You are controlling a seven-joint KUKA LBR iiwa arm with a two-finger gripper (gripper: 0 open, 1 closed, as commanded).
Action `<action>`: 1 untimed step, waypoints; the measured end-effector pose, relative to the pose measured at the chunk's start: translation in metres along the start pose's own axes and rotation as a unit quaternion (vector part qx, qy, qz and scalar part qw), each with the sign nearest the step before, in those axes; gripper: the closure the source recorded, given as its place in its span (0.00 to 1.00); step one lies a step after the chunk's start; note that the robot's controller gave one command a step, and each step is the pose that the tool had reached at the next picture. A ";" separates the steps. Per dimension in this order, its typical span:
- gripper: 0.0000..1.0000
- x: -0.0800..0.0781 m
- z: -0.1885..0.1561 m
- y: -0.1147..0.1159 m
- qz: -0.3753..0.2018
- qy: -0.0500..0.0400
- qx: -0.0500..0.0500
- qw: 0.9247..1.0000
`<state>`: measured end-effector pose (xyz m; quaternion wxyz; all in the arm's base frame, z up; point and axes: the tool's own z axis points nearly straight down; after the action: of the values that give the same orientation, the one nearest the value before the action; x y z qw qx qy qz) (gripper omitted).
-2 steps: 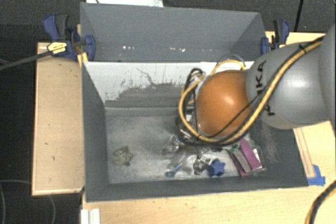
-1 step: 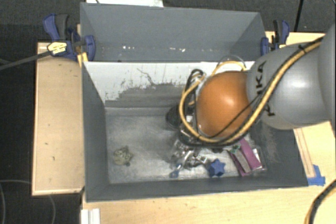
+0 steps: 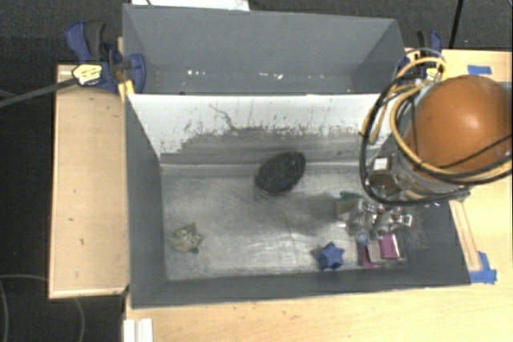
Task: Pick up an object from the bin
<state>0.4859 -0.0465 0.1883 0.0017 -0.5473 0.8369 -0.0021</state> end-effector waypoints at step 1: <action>0.00 -0.004 0.002 0.002 -0.001 -0.001 -0.002 1.000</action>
Offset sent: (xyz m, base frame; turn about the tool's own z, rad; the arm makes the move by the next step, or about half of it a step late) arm 0.0000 0.0000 0.0000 0.0000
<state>0.4858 -0.0424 0.1867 0.0010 -0.5482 0.8364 0.0004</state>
